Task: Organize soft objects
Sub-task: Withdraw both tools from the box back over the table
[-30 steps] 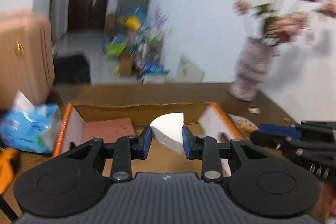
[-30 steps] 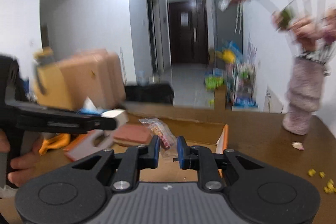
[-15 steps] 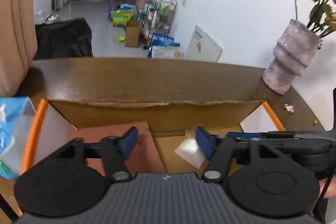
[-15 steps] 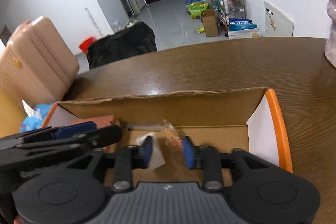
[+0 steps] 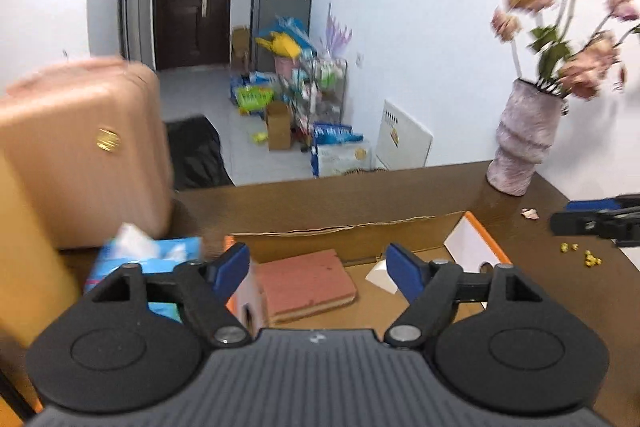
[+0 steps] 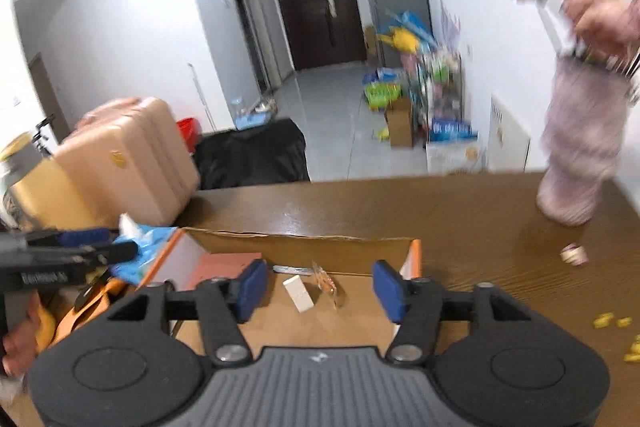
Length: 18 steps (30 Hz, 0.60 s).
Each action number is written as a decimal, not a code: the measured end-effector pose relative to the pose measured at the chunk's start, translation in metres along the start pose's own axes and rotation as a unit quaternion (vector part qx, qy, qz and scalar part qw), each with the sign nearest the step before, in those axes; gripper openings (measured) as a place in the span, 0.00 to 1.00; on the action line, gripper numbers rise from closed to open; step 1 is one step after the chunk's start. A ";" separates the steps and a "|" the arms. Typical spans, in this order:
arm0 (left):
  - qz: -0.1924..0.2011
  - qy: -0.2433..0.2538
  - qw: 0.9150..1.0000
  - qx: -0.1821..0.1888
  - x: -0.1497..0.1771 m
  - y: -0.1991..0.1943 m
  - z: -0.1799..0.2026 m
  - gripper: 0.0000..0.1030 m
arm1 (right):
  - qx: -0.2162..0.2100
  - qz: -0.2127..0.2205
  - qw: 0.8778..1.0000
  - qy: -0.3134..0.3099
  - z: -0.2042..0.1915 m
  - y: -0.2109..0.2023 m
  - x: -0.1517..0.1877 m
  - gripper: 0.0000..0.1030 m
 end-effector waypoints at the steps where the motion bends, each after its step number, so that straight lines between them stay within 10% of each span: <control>1: 0.006 0.003 1.000 -0.004 0.002 -0.016 0.000 0.78 | 0.002 0.008 1.000 -0.009 -0.002 -0.021 0.003 0.64; 18: 0.109 -0.041 0.993 -0.001 0.100 -0.239 0.024 0.90 | -0.042 0.142 0.988 -0.047 -0.052 -0.232 0.121 0.85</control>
Point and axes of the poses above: each gripper's, at about its wrist camera, not at the fingertips, and y roughly the way its jaws point, z to its right, x to its underside, the point moved 8 cm from there along y, roughly the way its jaws point, and after that the axes turned 8 degrees about y, right-handed, at the moved point
